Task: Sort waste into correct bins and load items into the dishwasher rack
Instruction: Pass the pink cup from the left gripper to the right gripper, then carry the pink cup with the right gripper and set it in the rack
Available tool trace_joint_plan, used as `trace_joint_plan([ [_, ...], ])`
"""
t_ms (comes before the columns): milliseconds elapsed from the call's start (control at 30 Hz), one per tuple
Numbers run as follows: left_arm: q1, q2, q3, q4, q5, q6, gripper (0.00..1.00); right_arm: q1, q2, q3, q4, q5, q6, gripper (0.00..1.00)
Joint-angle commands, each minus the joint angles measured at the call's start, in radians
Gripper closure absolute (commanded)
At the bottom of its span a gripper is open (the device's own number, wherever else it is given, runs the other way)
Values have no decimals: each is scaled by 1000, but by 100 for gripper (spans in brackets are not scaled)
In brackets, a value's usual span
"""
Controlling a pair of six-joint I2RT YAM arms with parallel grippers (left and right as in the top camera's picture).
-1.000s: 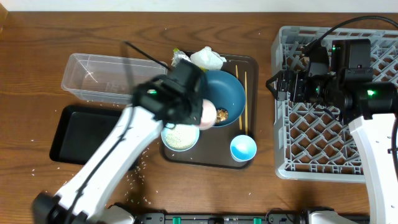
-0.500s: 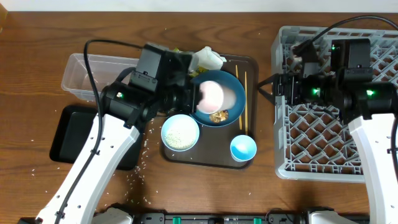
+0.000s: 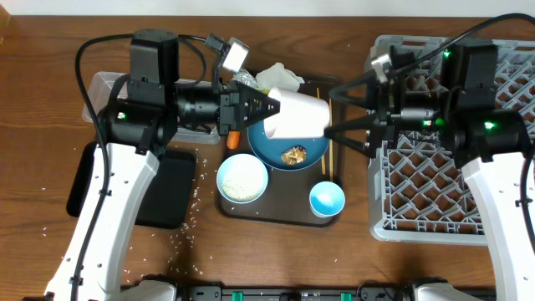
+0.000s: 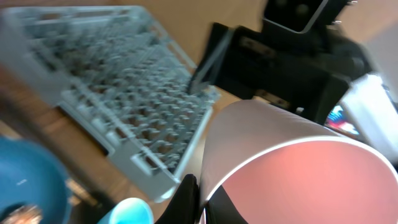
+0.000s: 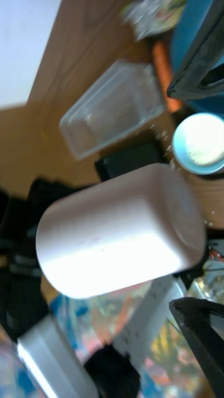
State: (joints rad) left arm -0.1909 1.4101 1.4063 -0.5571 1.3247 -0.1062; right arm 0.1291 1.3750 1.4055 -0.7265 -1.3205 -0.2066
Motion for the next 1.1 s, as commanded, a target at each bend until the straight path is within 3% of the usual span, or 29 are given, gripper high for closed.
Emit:
trace_joint_plan([
  [0, -7, 8, 8, 19, 158, 16, 94, 56, 3, 4, 41, -104, -34, 1],
  [133, -11, 8, 8, 21, 160, 15, 94, 119, 3, 4, 97, -101, -34, 5],
  [267, -11, 8, 8, 21, 160, 15, 94, 140, 3, 4, 110, -80, -28, 25],
  [300, -11, 8, 8, 21, 160, 15, 94, 140, 3, 4, 110, -63, 1, 36],
  [333, -11, 8, 8, 21, 160, 15, 93, 140, 3, 4, 110, -56, 14, 41],
  [467, -11, 8, 8, 34, 146, 16, 94, 140, 3, 4, 95, 7, 57, 48],
  [600, -7, 8, 8, 51, 74, 16, 55, 120, -2, 4, 60, 142, 106, 48],
  [700, 10, 8, 8, 50, 13, 16, 42, 66, -19, 5, 11, 254, 142, 48],
  [1067, 90, 8, 8, 12, -9, 16, 39, -450, -120, 5, -313, 731, 304, 51],
])
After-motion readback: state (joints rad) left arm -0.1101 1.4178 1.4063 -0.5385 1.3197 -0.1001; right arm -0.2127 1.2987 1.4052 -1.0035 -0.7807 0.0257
